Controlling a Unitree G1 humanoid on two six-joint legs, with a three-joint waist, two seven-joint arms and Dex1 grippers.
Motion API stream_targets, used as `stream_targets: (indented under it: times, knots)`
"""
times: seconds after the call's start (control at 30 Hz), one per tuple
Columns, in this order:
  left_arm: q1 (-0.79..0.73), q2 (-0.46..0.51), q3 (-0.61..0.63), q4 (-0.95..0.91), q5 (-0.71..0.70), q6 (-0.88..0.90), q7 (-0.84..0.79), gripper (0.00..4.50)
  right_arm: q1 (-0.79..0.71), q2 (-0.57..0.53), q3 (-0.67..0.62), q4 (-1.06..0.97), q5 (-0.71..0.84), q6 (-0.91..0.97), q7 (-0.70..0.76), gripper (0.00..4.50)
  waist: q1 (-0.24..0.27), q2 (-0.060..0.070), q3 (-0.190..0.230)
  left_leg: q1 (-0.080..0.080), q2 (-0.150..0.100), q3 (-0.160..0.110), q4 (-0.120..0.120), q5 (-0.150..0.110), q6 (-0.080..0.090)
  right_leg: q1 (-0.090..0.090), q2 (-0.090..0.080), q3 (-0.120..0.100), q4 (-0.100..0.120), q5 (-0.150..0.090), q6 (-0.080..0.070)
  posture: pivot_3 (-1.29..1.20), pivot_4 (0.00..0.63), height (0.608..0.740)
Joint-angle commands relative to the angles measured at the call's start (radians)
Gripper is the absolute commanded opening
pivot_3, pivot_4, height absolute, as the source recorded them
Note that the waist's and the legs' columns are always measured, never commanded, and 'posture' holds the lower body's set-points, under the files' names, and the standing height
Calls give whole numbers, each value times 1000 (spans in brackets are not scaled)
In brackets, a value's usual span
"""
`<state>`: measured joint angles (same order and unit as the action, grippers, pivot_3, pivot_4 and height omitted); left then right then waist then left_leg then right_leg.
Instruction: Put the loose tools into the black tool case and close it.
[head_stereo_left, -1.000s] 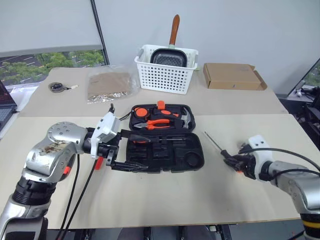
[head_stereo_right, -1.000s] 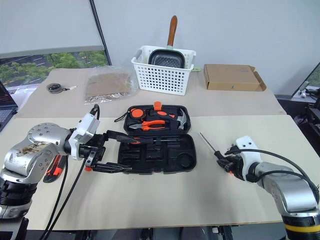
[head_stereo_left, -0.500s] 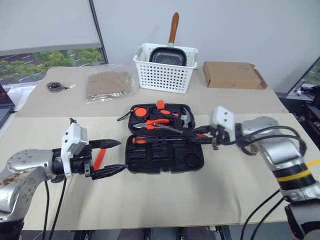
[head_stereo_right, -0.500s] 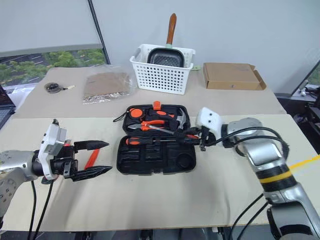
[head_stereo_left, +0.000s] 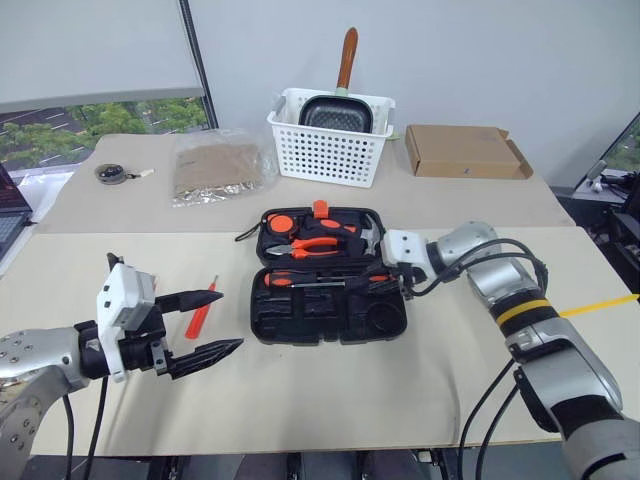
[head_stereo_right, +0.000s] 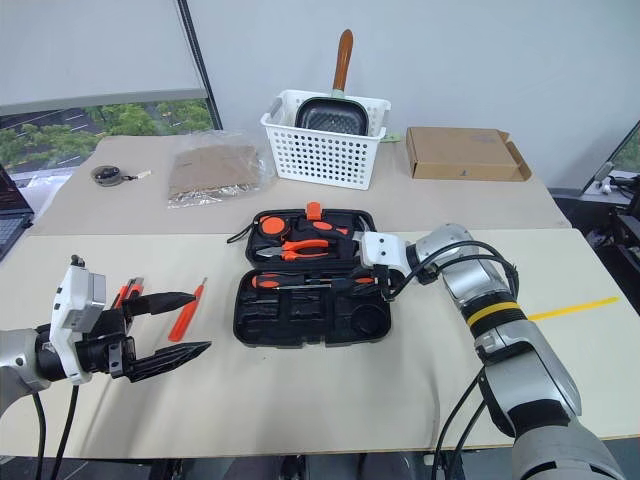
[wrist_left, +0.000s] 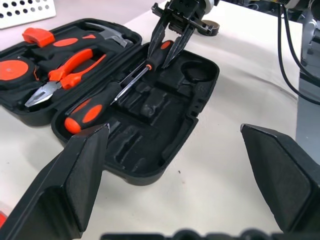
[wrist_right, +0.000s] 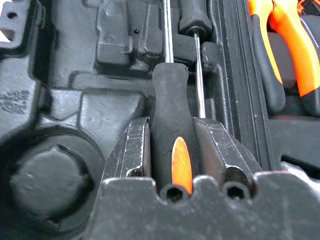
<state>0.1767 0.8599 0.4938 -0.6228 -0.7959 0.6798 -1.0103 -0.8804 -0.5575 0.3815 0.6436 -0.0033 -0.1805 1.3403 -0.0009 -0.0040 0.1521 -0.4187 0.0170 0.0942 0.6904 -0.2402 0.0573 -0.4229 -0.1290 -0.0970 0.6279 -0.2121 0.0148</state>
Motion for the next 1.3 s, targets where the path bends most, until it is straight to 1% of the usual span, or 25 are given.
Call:
stream_targets:
  times: [0.03,0.07,0.13,0.2,0.23,0.3,0.4,0.47,0.5,0.53,0.6,0.63,0.67,0.7,0.73,0.8,0.83,0.87,0.93,1.03,1.17,1.27,1.3]
  knots:
    - [0,15,30,-33,-28,-9,8,4500,-30,1,-17,12,-11,-45,25,2451,-1,0,0,0,0,0,0,0,0,0,0,0,0,0,0,0,150,700]
    - [-1,16,28,-33,-28,-10,9,4500,-29,2,-21,13,-10,-49,27,2927,-1,0,0,0,0,0,0,0,-1,0,0,0,0,0,0,0,150,700]
    - [-6,19,23,-31,-30,-12,11,4500,-34,5,-38,14,-13,-64,2,3538,-1,0,0,0,0,0,-1,1,-1,0,0,0,0,-1,-1,0,150,700]
    - [-10,22,17,-27,-30,-14,13,4500,-40,9,-64,-6,23,-32,20,4209,-1,0,0,0,0,0,-2,1,-2,0,0,0,0,-1,-2,0,150,700]
    - [-12,22,15,-25,-30,-16,13,4500,-44,14,-79,-14,40,-15,21,4460,-1,0,0,0,0,0,-3,1,-2,0,0,0,0,-1,-2,0,150,700]
    - [-15,25,10,-21,-29,-18,12,4500,-53,32,-117,-34,82,39,20,4460,-4,0,0,0,0,0,-4,3,-1,0,0,0,0,-1,-3,0,150,700]
    - [-24,27,-3,-10,-21,-25,9,4500,-48,89,-191,-80,185,130,4,4460,-9,0,0,1,0,0,-6,5,-2,-1,0,0,0,-1,-4,0,150,700]
    - [-36,28,-15,-4,-18,-28,8,4500,-16,146,-248,-117,274,192,-14,3931,-12,0,0,2,0,0,-8,5,-3,0,0,0,1,-1,-4,0,150,700]
    - [-40,28,-19,-2,-17,-29,8,4500,1,159,-259,-133,294,210,-11,3758,-12,0,0,3,0,0,-8,5,-4,0,0,0,1,-1,-4,0,150,700]
    - [-43,29,-23,0,-14,-32,7,4500,32,170,-258,-147,300,195,0,3488,-12,0,0,4,0,0,-9,6,-4,0,0,0,1,-1,-4,0,150,700]
    - [-46,30,-25,3,-13,-34,6,4500,74,176,-244,-157,283,182,3,2774,-9,0,0,5,0,0,-10,6,-5,1,0,0,2,-1,-5,0,150,700]
    - [-47,31,-25,6,-12,-35,4,4500,87,179,-240,-158,275,184,-1,2341,-6,0,0,6,0,0,-10,6,-5,1,0,-1,2,-2,-6,0,150,700]
    - [-46,32,-25,7,-10,-37,4,4500,97,181,-235,-152,264,180,-3,2041,-4,0,0,6,0,-1,-10,5,-5,1,0,-1,2,-2,-6,0,150,700]
    - [-43,34,-25,10,-6,-40,1,4500,103,182,-220,-127,231,168,-22,1624,-4,0,0,5,0,0,-10,5,-6,1,0,-1,2,-2,-6,0,150,700]
    - [-41,36,-25,12,-3,-42,-2,4500,106,182,-209,-108,207,158,-35,1385,-6,0,0,5,-1,1,-10,5,-6,0,0,0,2,-2,-6,0,150,700]
    - [-37,37,-26,15,3,-45,-5,4500,112,163,-146,-50,106,106,-62,705,-11,0,0,5,-1,1,-10,6,-5,0,0,0,2,-2,-6,0,150,700]
    - [-37,38,-26,16,4,-46,-6,4500,112,158,-129,-34,79,87,-66,329,-11,0,0,6,-1,1,-10,6,-5,1,0,0,2,-2,-5,0,150,700]
    - [-39,36,-26,16,5,-47,-4,4500,111,149,-103,-13,34,88,-90,54,-12,0,0,6,-1,1,-10,6,-5,0,0,0,2,-2,-5,0,150,700]
    - [-44,33,-21,14,0,-47,0,4500,105,136,-67,13,-25,87,-113,54,-13,0,0,6,0,1,-11,6,-5,0,1,0,2,-3,-5,0,150,700]
    - [-44,22,-7,1,-14,-40,20,4500,109,136,-67,-34,-4,117,-89,54,-11,-1,0,13,1,1,-12,3,-3,1,1,0,3,-6,0,0,150,700]
    - [-3,-6,1,1,27,-49,73,4500,106,174,-150,-97,109,79,-92,54,-10,-1,0,14,1,0,-11,2,-3,2,0,0,3,-6,-1,0,150,700]
    - [5,-62,5,26,59,-30,195,4500,106,212,-238,-149,238,79,-63,54,-11,-1,0,11,1,1,-12,2,-3,2,0,1,3,-4,-2,0,150,700]
    - [9,-85,1,37,95,-37,239,4500,103,207,-253,-184,281,133,-34,54,-12,-2,1,10,1,1,-12,3,-3,1,0,1,4,-2,-5,0,150,700]
